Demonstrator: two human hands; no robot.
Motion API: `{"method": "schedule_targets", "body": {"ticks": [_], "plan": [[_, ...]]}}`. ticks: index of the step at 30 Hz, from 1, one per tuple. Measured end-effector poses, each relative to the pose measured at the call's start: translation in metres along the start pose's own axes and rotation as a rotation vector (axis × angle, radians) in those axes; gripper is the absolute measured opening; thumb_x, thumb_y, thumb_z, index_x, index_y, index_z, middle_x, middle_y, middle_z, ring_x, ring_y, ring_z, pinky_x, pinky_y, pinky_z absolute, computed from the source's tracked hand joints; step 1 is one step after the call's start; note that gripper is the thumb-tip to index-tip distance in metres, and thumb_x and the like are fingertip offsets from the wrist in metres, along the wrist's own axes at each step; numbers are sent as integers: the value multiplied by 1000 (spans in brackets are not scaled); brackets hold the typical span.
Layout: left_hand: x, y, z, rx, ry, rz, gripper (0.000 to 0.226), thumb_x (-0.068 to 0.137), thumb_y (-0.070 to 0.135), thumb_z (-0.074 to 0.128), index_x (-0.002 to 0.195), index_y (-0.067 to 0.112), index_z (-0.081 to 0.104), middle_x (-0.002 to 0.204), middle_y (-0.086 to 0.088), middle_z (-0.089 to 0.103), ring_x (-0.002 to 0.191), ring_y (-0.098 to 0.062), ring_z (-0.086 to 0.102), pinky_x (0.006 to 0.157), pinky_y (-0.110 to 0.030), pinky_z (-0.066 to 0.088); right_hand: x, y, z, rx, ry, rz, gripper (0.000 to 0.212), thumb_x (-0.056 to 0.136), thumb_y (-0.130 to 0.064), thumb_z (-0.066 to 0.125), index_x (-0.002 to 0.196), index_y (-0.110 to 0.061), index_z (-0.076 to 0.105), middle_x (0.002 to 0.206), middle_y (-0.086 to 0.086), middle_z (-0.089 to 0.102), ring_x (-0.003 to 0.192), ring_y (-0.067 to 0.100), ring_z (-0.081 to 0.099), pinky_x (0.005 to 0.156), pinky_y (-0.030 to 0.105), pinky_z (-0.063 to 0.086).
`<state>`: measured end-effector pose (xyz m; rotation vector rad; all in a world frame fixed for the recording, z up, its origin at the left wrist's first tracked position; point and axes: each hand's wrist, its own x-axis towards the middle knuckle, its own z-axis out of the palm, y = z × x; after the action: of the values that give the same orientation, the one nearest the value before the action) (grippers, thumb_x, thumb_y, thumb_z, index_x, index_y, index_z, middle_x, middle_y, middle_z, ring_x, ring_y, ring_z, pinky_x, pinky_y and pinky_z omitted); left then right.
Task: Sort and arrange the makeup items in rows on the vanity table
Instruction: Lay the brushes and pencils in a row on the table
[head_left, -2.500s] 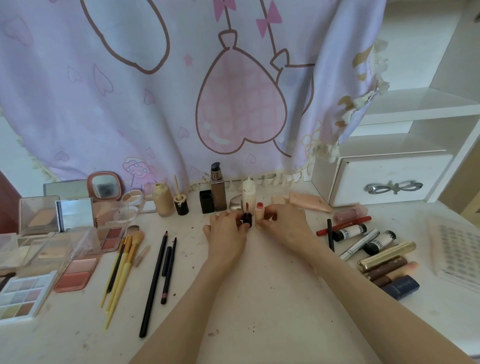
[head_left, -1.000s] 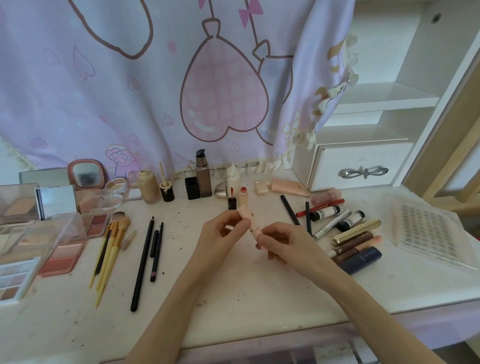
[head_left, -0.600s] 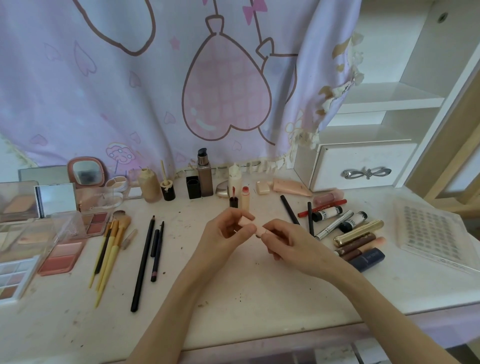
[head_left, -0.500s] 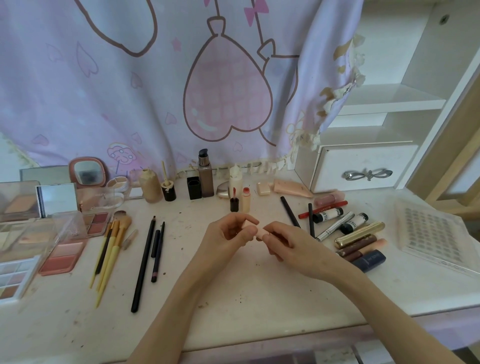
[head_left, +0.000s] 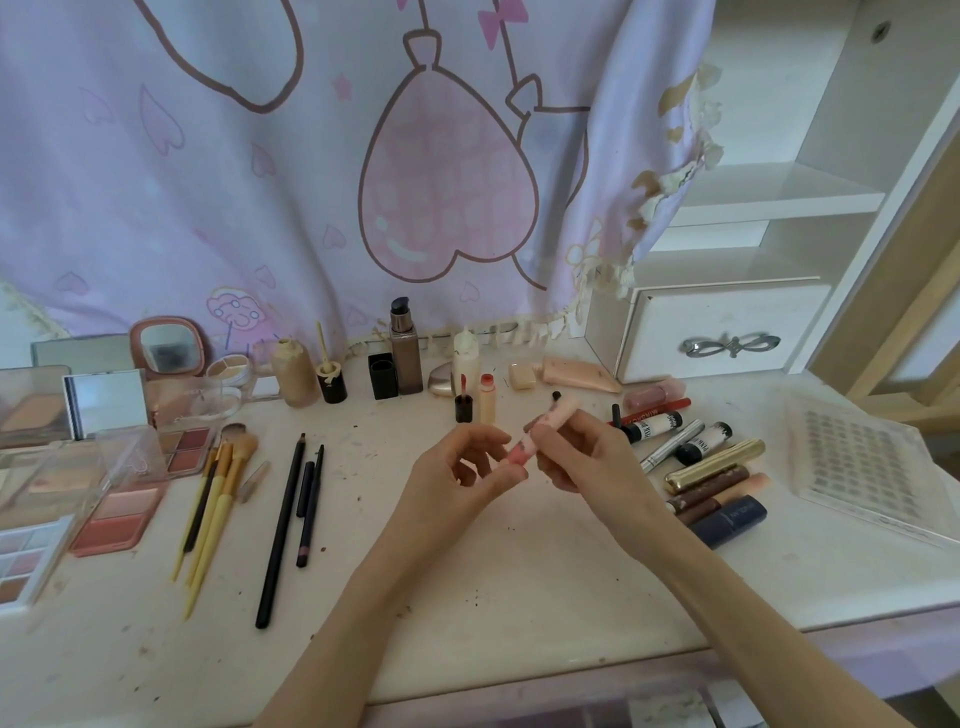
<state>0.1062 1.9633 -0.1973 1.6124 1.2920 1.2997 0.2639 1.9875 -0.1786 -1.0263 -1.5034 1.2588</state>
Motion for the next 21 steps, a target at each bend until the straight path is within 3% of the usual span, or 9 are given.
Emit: {"method": "schedule_targets", "body": {"ticks": [3,8,17,21], "plan": [[0,-3,0,80,-22,26,13,82,24,67,89,35,65,82,19,66,67,3,53,63,-11,41,2,-1,2,-22,-16,3,4,87,-15,61,83,-14,62,56,-9,60,51,2,50,49,13,40],[0,-5,2,119,-29,17,16,85,25,63,88,41,61,75,18,64,68,5,53,64,-7,40,6,3,-3,26,24,31,15,89,-21,59,80,-10,62,50,-10,44,48,6,35,49,17,32],[3,-3,5,143,-54,2,11,90,26,57,90,36,59,72,15,61,68,6,53,66,-11,42,8,14,1,169,72,21,16,92,-15,53,83,-6,63,48,-13,36,47,4,31,48,19,29],[4,-3,4,124,-57,0,10,90,25,57,90,35,59,71,14,61,68,6,55,67,-12,44,10,15,1,233,83,30,18,93,-15,53,82,-6,63,55,-5,33,49,6,29,48,19,29]]}}
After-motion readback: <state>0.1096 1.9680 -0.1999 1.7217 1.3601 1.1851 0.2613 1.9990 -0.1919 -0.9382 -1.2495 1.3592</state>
